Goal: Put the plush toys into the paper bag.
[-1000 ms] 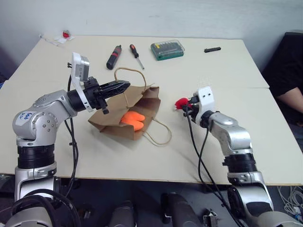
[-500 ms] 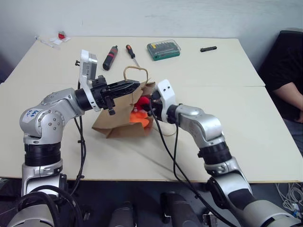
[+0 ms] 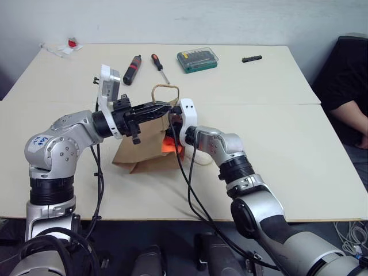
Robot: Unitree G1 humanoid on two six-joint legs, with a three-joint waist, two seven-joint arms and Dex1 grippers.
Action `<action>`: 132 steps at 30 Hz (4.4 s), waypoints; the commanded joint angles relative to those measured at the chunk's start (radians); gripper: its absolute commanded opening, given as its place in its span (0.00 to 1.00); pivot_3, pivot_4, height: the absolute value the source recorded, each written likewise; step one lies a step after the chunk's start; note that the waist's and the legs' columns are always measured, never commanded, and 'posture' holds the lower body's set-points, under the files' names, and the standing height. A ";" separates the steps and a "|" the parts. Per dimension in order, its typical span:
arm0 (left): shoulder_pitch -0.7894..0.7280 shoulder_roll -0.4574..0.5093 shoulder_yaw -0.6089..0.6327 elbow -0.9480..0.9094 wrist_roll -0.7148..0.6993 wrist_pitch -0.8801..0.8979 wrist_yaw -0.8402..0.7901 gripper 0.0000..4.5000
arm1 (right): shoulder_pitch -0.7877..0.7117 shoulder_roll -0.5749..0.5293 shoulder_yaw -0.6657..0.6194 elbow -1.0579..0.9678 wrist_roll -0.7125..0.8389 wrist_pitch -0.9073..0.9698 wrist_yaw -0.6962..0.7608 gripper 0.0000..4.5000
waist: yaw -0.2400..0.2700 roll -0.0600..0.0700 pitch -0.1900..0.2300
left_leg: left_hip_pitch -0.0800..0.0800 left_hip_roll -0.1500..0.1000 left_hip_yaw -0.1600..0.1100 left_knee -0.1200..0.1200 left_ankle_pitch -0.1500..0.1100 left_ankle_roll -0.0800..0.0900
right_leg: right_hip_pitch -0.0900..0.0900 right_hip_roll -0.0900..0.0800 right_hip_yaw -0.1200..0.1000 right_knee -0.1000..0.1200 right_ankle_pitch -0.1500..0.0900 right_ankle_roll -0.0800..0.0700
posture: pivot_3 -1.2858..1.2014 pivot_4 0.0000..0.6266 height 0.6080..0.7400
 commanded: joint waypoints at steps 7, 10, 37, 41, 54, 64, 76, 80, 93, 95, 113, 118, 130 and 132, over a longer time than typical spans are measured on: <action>-0.057 0.011 0.012 0.078 0.043 -0.064 -0.019 0.00 | 0.253 -0.280 0.086 -0.719 0.095 0.272 0.137 0.99 | 0.016 0.000 0.000 | -0.007 -0.001 -0.006 0.002 0.000 0.000 | -0.002 -0.002 -0.005 -0.003 0.000 0.000 | 0.52 0.24 1.00; -0.058 0.008 0.014 0.080 0.046 -0.067 -0.022 0.00 | 0.412 -0.372 -0.045 -0.958 0.206 0.455 0.116 0.99 | 0.024 0.000 0.000 | -0.008 -0.001 -0.006 0.001 -0.001 0.001 | -0.002 -0.002 -0.005 -0.004 0.000 0.000 | 0.52 0.24 1.00; -0.092 0.005 -0.004 0.079 0.069 -0.056 -0.046 0.00 | 0.470 0.067 -0.445 -0.689 0.338 0.472 -0.235 0.45 | 0.004 0.000 0.000 | -0.002 0.000 -0.005 -0.001 0.003 -0.003 | -0.001 0.000 -0.003 0.000 0.000 -0.002 | 0.52 0.24 1.00; -0.085 0.007 0.001 0.071 0.068 -0.053 -0.041 0.00 | 0.493 0.020 -0.389 -0.725 0.344 0.449 -0.214 0.13 | 0.006 0.000 0.000 | -0.004 0.000 -0.005 -0.001 0.003 -0.003 | -0.002 0.000 -0.003 0.000 0.000 -0.002 | 0.52 0.24 1.00; -0.224 -0.109 0.110 0.157 0.021 -0.069 0.132 0.00 | 0.322 -0.459 -0.421 -1.093 0.506 0.419 -0.104 0.01 | 0.033 0.001 0.001 | -0.008 -0.001 -0.007 0.001 0.002 -0.001 | -0.003 -0.001 -0.005 -0.002 0.001 0.000 | 0.52 0.24 1.00; -0.187 -0.191 0.051 0.237 0.118 -0.194 0.140 0.00 | 0.369 -0.590 -0.107 -1.127 0.272 0.146 -0.051 0.01 | 0.032 0.000 0.001 | -0.007 -0.001 -0.005 0.001 0.002 -0.001 | -0.003 0.001 -0.004 -0.003 0.001 0.000 | 0.52 0.24 1.00; -0.109 -0.099 0.106 0.123 0.061 -0.100 0.125 0.27 | 0.447 -0.545 -0.145 -1.171 0.323 0.104 -0.044 0.29 | 0.032 0.000 0.001 | -0.007 -0.001 -0.006 0.002 0.002 -0.001 | -0.003 0.000 -0.005 -0.002 0.001 0.000 | 0.52 0.24 1.00; -0.014 -0.017 0.154 -0.013 -0.009 -0.017 0.120 0.54 | 0.492 -0.596 -0.254 -1.233 0.489 0.195 -0.024 0.59 | 0.034 0.000 0.001 | -0.007 0.000 -0.006 0.000 0.002 -0.001 | -0.003 0.000 -0.005 -0.003 0.001 0.000 | 0.52 0.24 1.00; 0.283 -0.009 0.018 -0.179 0.114 -0.162 0.108 1.00 | 0.629 -0.654 -0.057 -1.111 0.376 0.102 0.043 0.71 | 0.036 0.000 0.000 | -0.003 -0.002 -0.007 0.001 0.003 0.001 | 0.002 -0.002 -0.005 -0.007 0.003 0.000 | 0.52 0.24 1.00; 0.272 -0.033 -0.023 -0.130 0.172 -0.237 0.092 1.00 | 0.588 -0.612 0.032 -1.039 0.296 0.044 0.042 0.54 | 0.033 0.000 0.000 | -0.004 -0.002 -0.007 0.001 0.003 0.001 | 0.002 -0.001 -0.004 -0.007 0.003 0.000 | 0.52 0.24 1.00; 0.180 -0.237 -0.130 0.020 0.351 -0.403 0.207 1.00 | 0.423 -0.394 0.261 -0.697 -0.039 -0.204 0.094 0.00 | 0.033 0.000 0.000 | -0.007 -0.001 -0.006 0.002 0.002 0.002 | -0.001 -0.001 -0.005 -0.005 0.004 0.002 | 0.52 0.24 1.00; 0.119 -0.280 -0.115 0.117 0.394 -0.443 0.274 0.91 | 0.435 -0.374 0.251 -0.712 -0.047 -0.212 0.104 0.00 | 0.034 0.000 0.000 | -0.007 -0.001 -0.006 0.002 0.003 0.002 | -0.001 -0.001 -0.005 -0.005 0.004 0.002 | 0.52 0.24 1.00; 0.064 -0.253 -0.105 0.220 0.349 -0.465 0.128 0.10 | 0.557 -0.480 0.131 -0.928 0.051 -0.128 0.189 0.00 | 0.039 0.000 0.000 | -0.008 -0.001 -0.006 0.002 0.003 0.002 | -0.001 -0.001 -0.006 -0.004 0.004 0.002 | 0.52 0.24 1.00; 0.042 -0.228 -0.111 0.231 0.324 -0.453 0.039 0.01 | 0.622 -0.566 0.061 -1.051 0.124 -0.074 0.240 0.00 | 0.046 0.000 0.000 | -0.008 -0.002 -0.007 0.002 0.002 0.002 | -0.001 -0.001 -0.006 -0.005 0.004 0.002 | 0.52 0.24 1.00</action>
